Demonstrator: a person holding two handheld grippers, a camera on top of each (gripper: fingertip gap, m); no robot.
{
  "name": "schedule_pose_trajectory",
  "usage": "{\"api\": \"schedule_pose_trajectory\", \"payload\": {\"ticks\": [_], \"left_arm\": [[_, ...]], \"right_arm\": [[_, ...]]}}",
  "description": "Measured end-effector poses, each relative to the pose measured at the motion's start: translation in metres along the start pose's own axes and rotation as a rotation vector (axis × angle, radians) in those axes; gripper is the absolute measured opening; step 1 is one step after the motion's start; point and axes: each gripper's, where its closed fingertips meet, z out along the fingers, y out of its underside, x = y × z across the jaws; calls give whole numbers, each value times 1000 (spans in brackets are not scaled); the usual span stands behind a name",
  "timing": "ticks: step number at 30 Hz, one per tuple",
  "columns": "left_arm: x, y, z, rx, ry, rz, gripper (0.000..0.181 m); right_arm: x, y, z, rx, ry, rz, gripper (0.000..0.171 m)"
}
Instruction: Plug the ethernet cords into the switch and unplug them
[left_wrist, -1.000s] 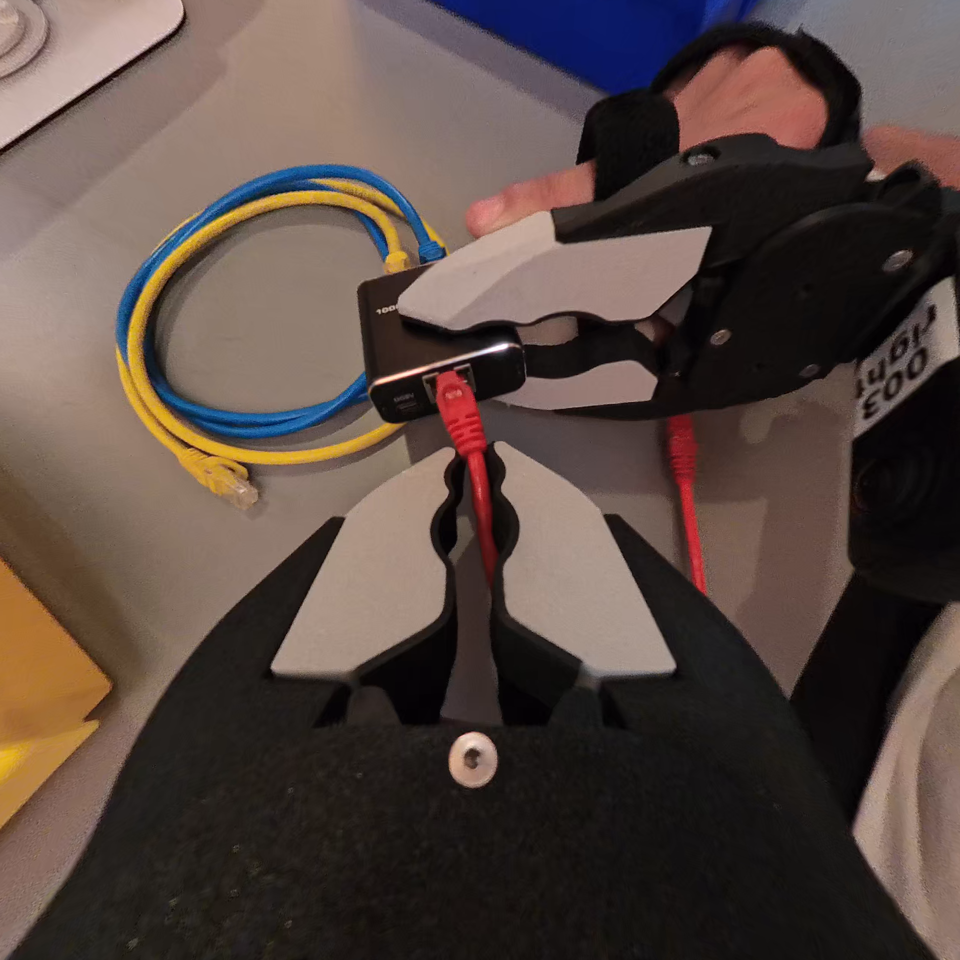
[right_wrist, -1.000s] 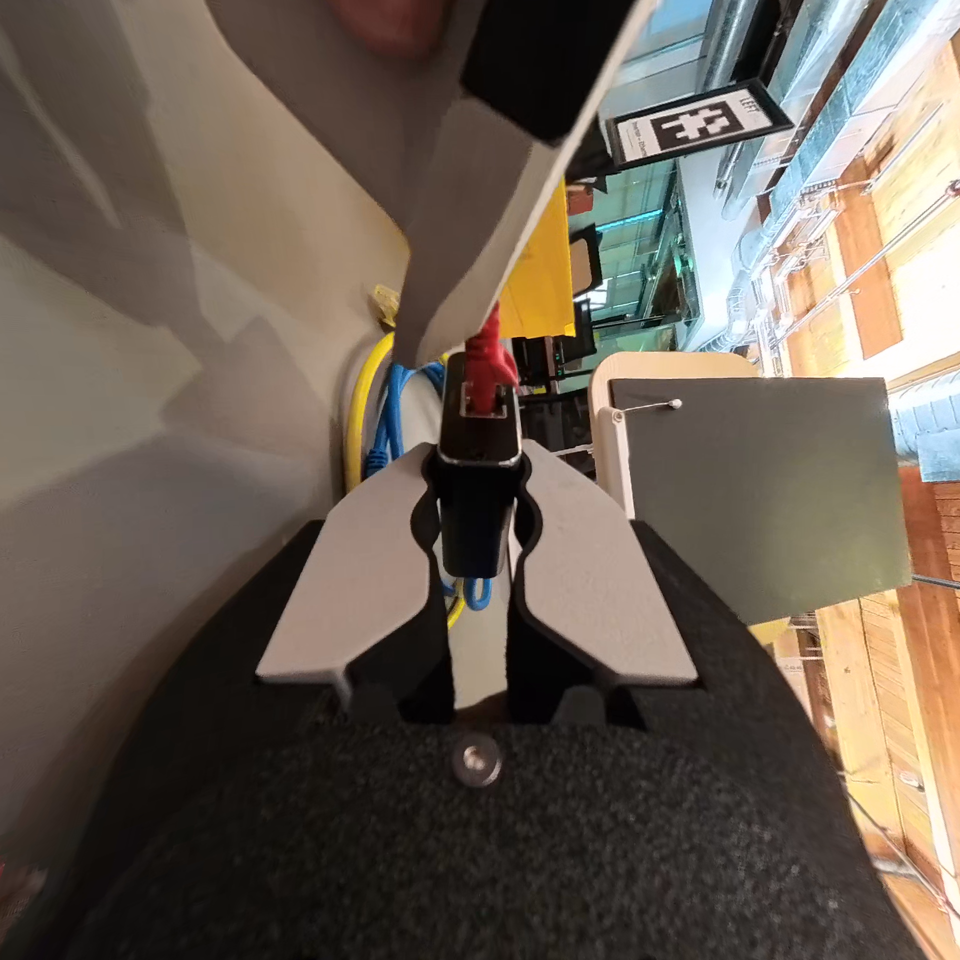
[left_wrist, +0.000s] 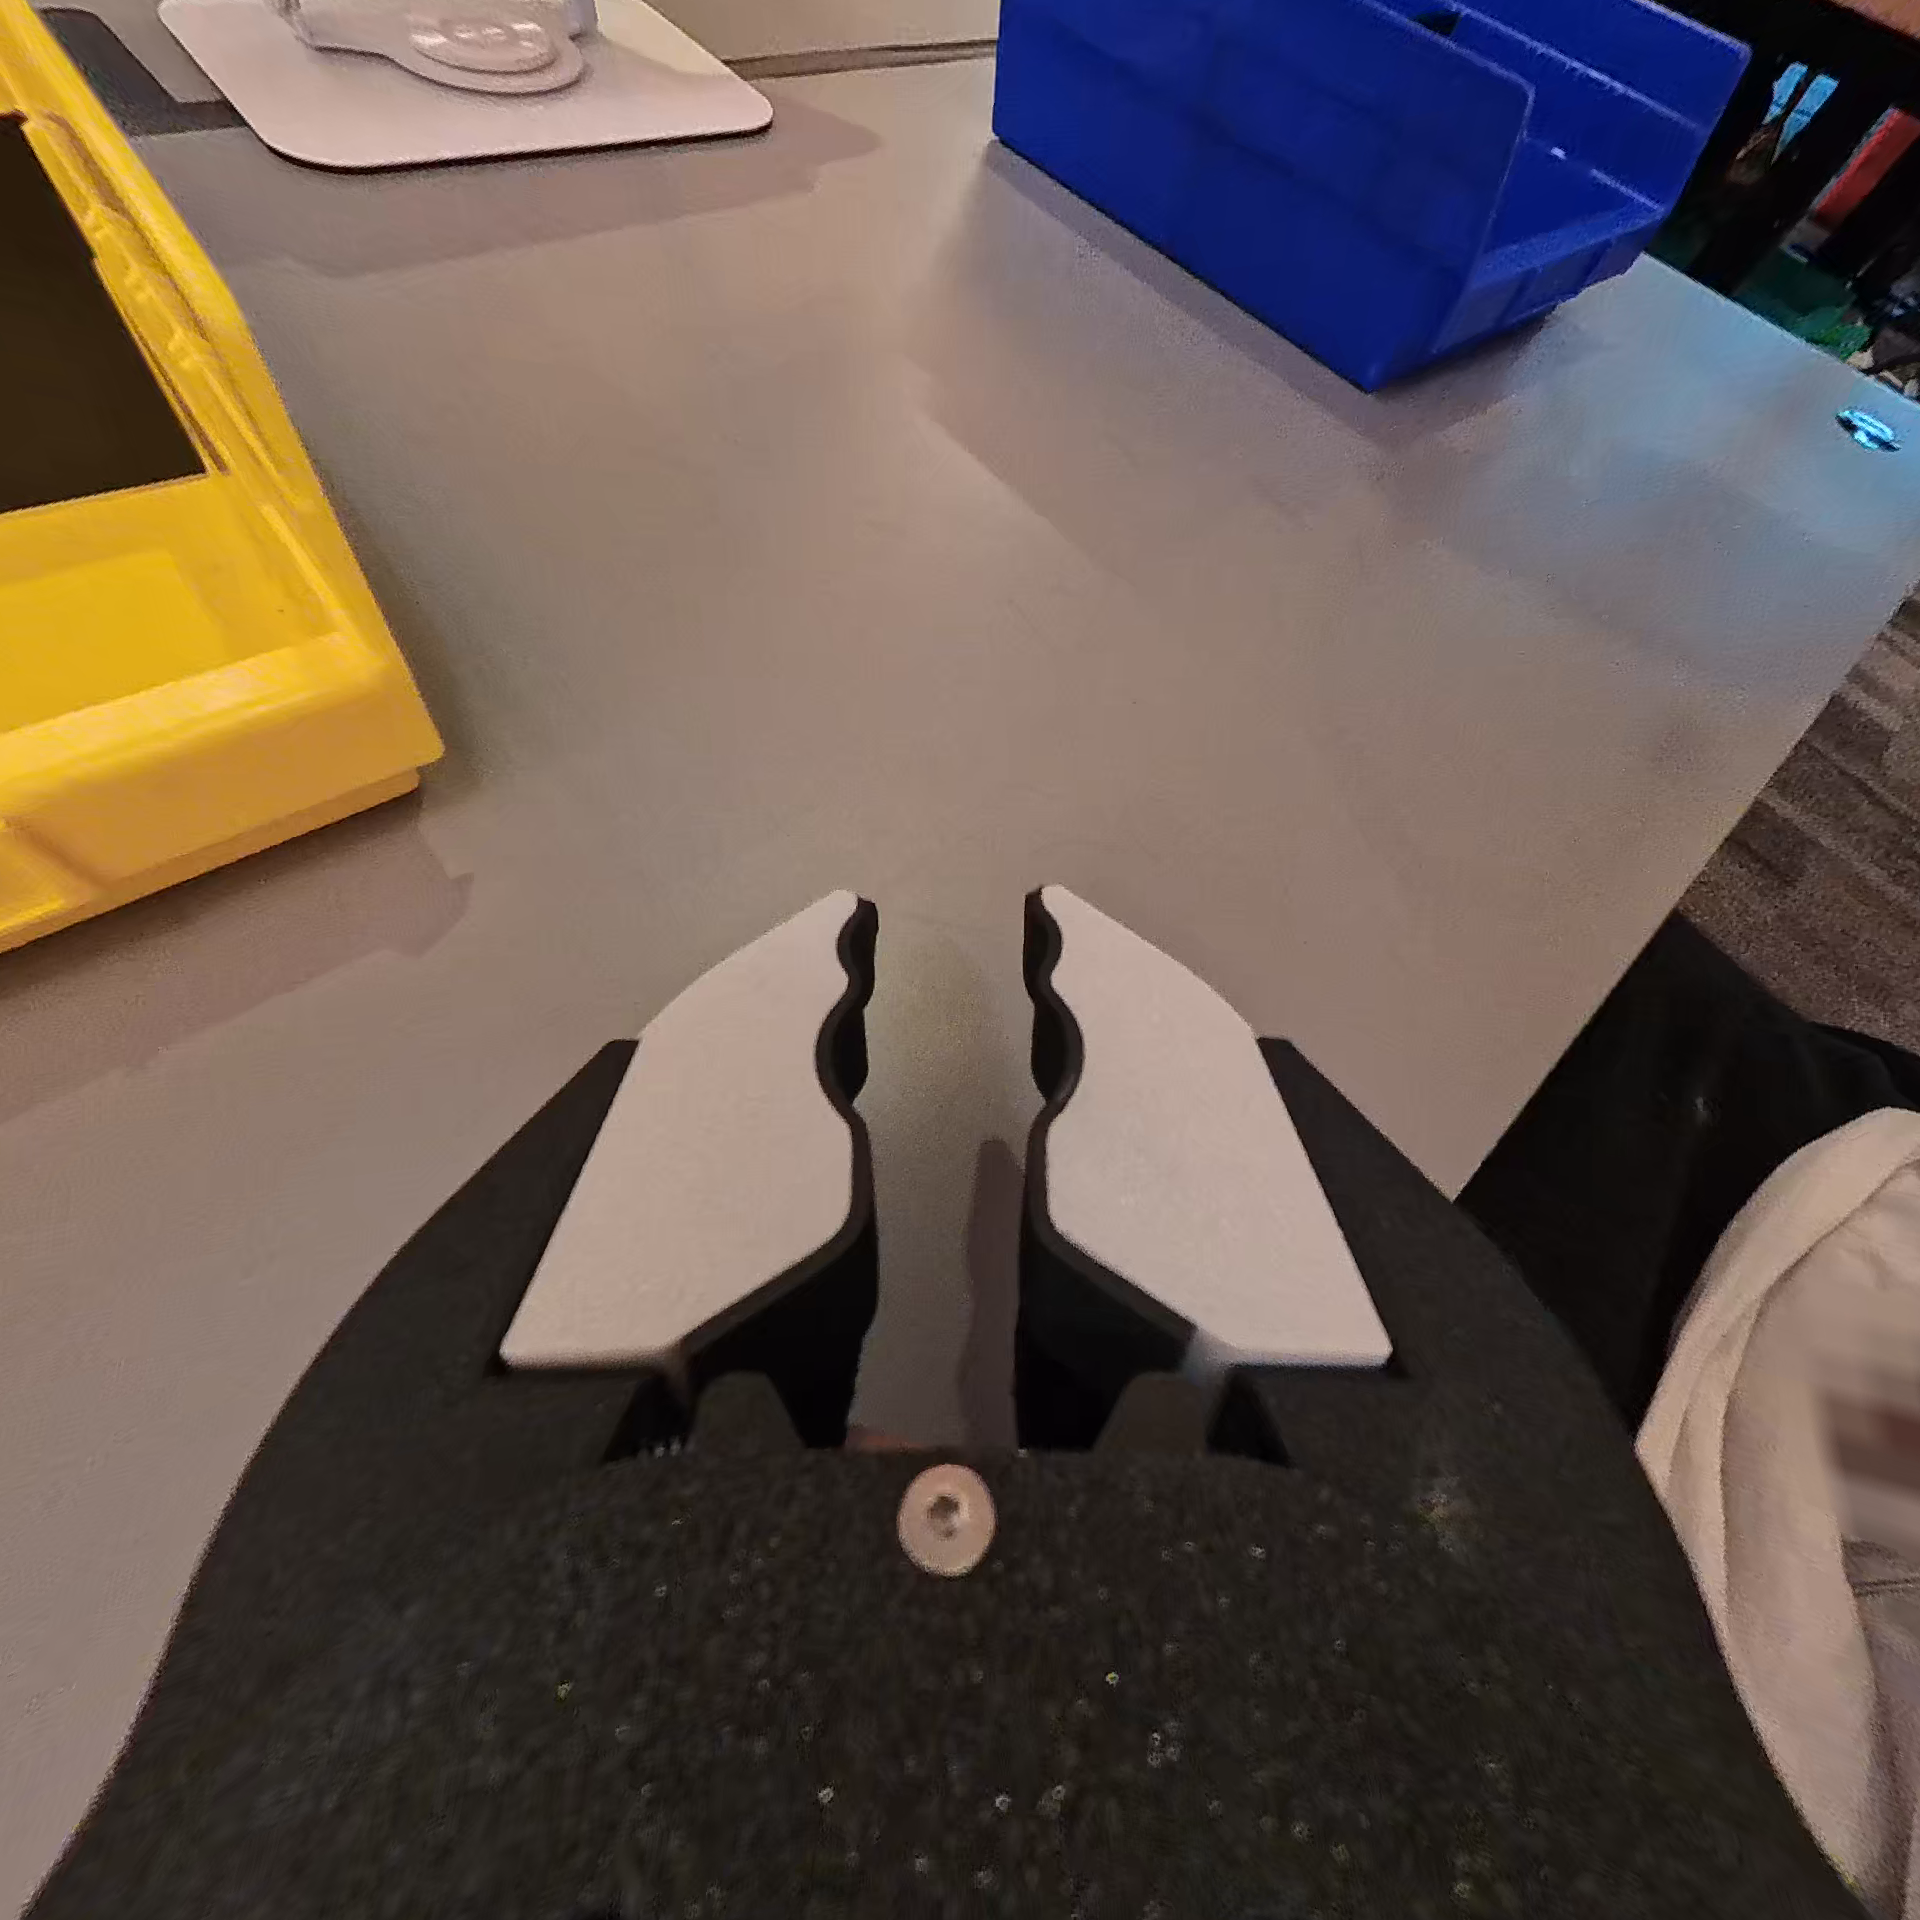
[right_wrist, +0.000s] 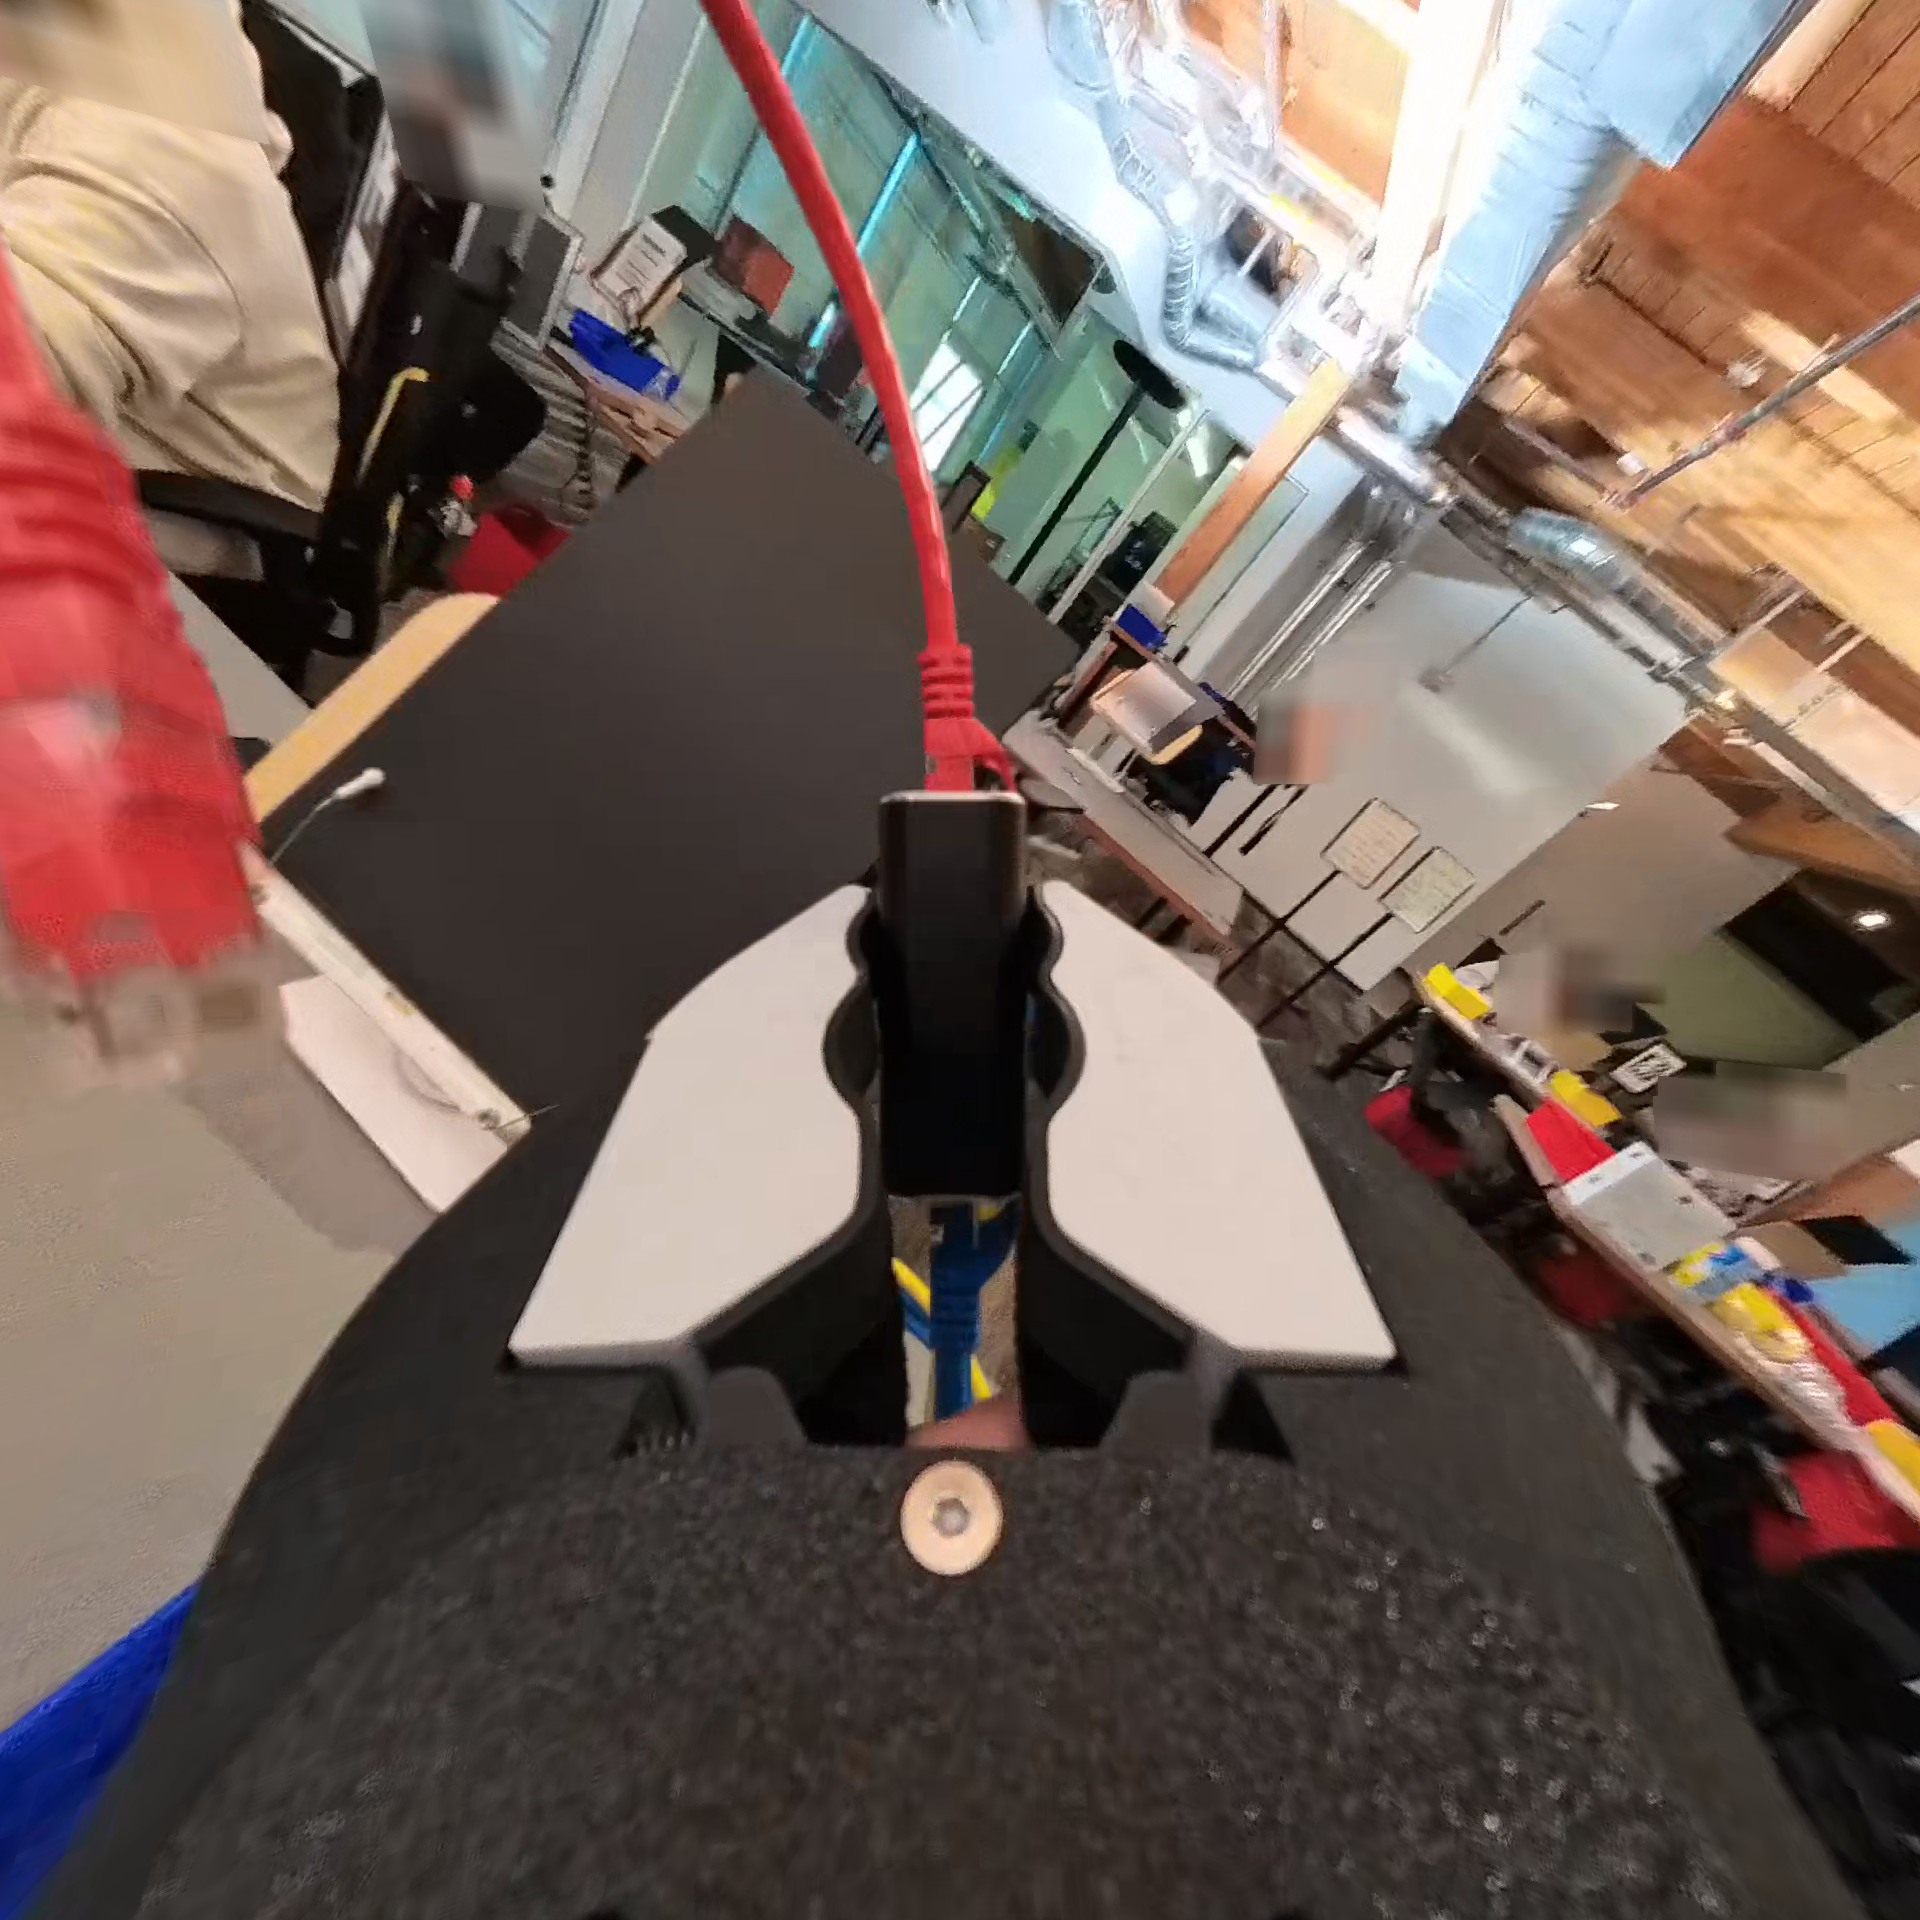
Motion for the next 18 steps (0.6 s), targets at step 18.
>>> {"api": "schedule_pose_trajectory", "payload": {"ticks": [18], "left_arm": [[-7,7,3,-42,-57,53,26]], "right_arm": [[-1,92,53,-114,32,56,25]]}}
